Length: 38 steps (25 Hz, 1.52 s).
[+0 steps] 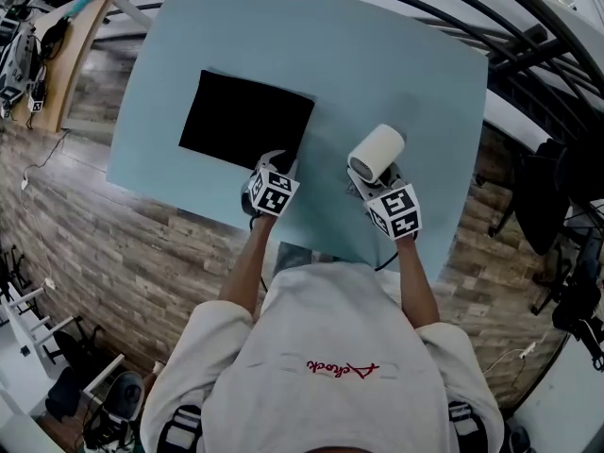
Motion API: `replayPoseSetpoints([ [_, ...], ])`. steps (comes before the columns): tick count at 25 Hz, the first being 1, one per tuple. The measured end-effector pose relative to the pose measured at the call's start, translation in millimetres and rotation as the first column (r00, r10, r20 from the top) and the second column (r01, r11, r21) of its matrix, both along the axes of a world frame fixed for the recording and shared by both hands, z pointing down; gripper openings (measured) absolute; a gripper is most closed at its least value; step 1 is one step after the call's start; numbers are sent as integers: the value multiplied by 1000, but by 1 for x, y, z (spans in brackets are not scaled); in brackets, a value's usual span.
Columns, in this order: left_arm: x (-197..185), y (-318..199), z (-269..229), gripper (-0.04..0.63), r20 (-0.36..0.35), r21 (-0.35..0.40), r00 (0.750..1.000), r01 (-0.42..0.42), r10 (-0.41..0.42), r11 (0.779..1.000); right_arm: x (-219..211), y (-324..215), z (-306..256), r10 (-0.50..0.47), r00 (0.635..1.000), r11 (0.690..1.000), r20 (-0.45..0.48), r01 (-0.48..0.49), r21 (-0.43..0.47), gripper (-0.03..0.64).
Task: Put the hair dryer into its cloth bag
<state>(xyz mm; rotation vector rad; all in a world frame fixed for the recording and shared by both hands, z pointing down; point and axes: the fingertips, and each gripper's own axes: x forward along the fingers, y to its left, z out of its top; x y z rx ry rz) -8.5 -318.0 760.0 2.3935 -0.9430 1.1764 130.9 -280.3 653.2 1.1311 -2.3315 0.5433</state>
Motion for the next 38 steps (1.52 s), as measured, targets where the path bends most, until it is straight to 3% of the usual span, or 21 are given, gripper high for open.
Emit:
replayPoseSetpoints([
  [3,-2,-1,3,28,-20,-36,1000,20,-21,999,-2,0,0,-5,1000,1000,6,5,-1,164],
  [11,-12,-9,-16,14,-97,-28,991,87,-89,996,-5,1,6,-37,999,999,-23,36,-21,164],
  [17,-25,-19,-54,14,-226,10,955,200,-193,980,-19,-4,11,-112,989,993,-93,108,-44,163],
  [21,-36,-23,-67,14,-269,25,938,236,-220,972,-35,-8,16,-181,971,982,-155,170,-85,163],
  [29,-41,-18,-71,14,-317,15,922,239,-222,971,-73,-10,40,-378,878,921,-292,326,-212,164],
  [38,-45,-19,-77,14,-352,19,908,249,-226,968,-103,-8,78,-580,732,800,-357,429,-420,164],
])
